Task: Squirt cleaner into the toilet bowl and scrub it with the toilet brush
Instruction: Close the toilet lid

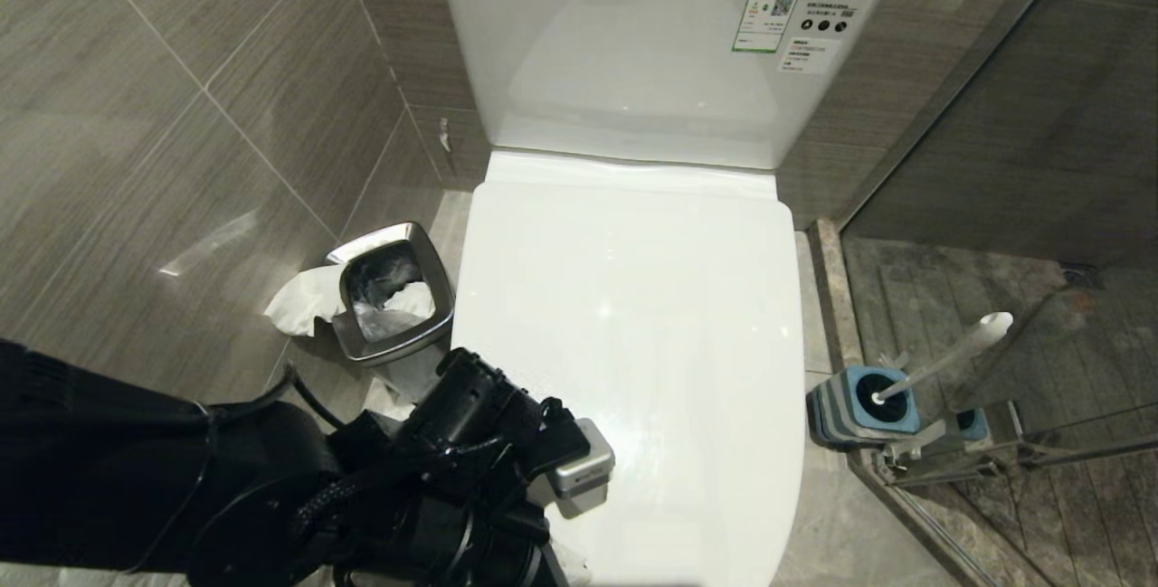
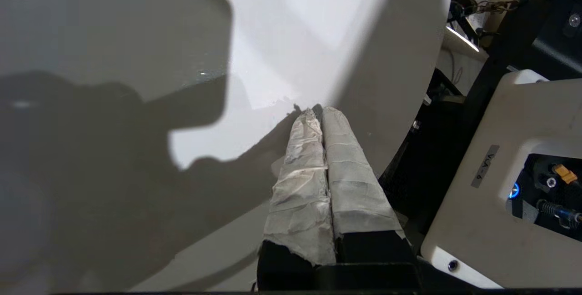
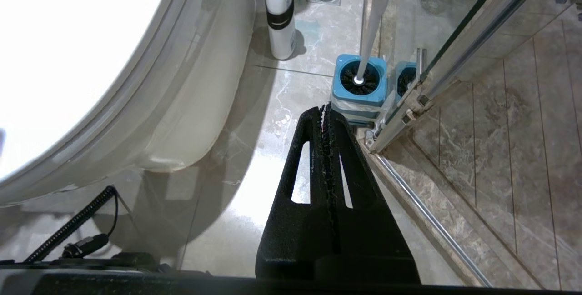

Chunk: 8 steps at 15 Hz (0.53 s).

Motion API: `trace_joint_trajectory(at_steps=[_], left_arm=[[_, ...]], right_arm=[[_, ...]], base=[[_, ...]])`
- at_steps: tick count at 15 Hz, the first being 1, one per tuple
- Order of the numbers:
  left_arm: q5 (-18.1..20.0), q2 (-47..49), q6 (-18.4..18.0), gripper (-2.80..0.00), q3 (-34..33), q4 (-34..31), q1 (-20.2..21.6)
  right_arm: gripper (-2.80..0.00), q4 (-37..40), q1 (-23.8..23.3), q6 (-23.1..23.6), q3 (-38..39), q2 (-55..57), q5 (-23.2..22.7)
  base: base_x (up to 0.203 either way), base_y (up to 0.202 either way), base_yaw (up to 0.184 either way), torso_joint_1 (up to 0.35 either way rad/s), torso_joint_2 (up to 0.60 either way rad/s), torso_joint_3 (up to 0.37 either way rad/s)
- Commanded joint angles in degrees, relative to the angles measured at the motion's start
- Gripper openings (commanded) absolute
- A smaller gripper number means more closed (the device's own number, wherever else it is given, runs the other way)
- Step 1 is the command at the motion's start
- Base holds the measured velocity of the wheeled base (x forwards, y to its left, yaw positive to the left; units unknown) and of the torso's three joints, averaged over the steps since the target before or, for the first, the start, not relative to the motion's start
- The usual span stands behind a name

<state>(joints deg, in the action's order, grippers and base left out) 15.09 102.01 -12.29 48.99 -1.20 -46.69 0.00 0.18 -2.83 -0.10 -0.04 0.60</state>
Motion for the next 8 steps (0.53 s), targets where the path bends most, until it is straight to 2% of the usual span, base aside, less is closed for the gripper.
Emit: trace_joint_trajectory(at_steps=[1, 6, 8], left_arm=[[-0.12, 0.31, -0.02, -2.8, -1.17, 1.04, -0.07], [-0.41, -2.46, -0.14, -2.8, -1.19, 1.15, 0.17], [-0.39, -6.04, -0.13, -2.8, 1.38, -0.58, 0.67]], right_arm=[[-2.8, 0.0, -0.01, 0.01, 0.01, 0.04, 0.02], [-2.8, 0.0, 0.08, -0.07, 0.01, 0.04, 0.02], [-2.8, 0.0, -0.01, -0.07, 0.01, 0.04, 0.02]], base=[[0.0, 0.0, 0.0, 0.0, 0.0, 0.0], [0.0, 0.0, 0.0, 0.0, 0.0, 0.0], [0.0, 0.0, 0.0, 0.0, 0.0, 0.0]])
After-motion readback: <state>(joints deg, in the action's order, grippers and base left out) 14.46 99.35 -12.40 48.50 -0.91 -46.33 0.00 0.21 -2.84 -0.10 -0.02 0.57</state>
